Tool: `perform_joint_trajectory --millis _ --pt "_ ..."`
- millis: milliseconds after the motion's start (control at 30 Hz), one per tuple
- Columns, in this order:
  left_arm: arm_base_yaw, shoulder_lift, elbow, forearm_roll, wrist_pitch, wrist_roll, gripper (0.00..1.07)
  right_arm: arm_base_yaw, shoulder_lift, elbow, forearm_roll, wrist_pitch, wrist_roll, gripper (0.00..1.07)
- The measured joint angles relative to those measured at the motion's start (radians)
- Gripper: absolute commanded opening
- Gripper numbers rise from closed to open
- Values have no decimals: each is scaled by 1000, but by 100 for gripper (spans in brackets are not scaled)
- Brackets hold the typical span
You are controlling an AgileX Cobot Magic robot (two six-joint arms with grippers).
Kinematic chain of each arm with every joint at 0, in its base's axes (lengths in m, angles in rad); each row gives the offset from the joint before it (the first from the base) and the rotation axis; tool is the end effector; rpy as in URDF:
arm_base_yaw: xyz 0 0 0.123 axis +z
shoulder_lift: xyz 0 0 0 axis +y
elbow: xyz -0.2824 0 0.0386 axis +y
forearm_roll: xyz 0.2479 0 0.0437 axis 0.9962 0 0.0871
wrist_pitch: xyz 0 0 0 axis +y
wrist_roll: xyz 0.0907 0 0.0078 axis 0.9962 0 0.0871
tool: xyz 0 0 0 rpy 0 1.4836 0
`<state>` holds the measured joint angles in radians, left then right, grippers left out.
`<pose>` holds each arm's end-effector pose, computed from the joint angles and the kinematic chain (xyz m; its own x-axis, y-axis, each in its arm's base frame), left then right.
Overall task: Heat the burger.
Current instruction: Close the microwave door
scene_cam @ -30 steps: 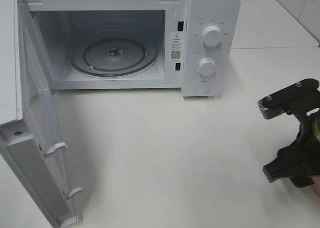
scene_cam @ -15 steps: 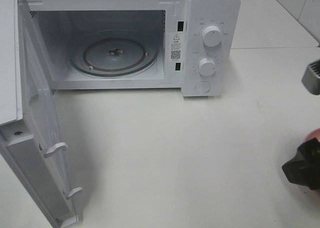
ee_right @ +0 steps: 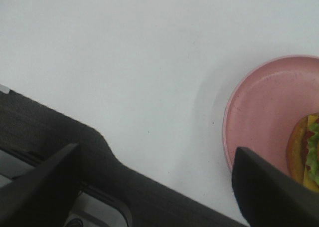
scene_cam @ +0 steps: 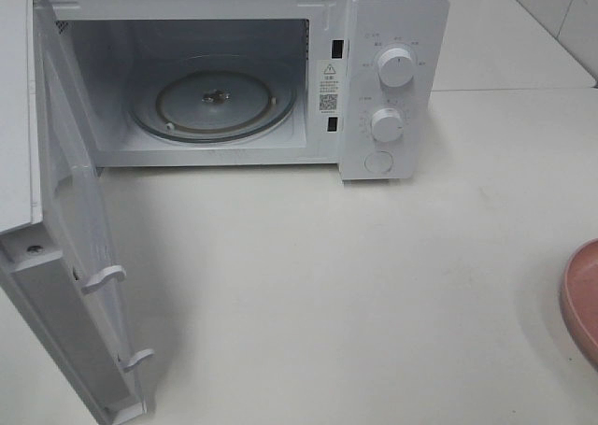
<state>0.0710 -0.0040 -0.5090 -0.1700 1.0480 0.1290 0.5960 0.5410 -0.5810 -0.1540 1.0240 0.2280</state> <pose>-0.0057 -0.0138 0.2816 -0.4231 0.0130 -0.9060 0.0805 0.9965 -0.0233 0.0732 0.0352 0.2848 -0.7086 -0.3047 -0.6364 -0.3885 0.9214 -0.0085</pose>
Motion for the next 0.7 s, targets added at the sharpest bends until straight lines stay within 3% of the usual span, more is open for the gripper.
perform_joint_trajectory --millis 233,400,467,700 --pt "0 0 0 0 0 0 102 -11 -121 1 0 -22 -5 76" --pt "0 0 0 0 0 0 102 -84 -161 29 3 -23 -5 76" --pt "0 0 0 0 0 0 102 -187 -218 67 3 -17 -9 76" --pt "0 0 0 0 0 0 102 -317 -326 72 3 -15 -16 76"
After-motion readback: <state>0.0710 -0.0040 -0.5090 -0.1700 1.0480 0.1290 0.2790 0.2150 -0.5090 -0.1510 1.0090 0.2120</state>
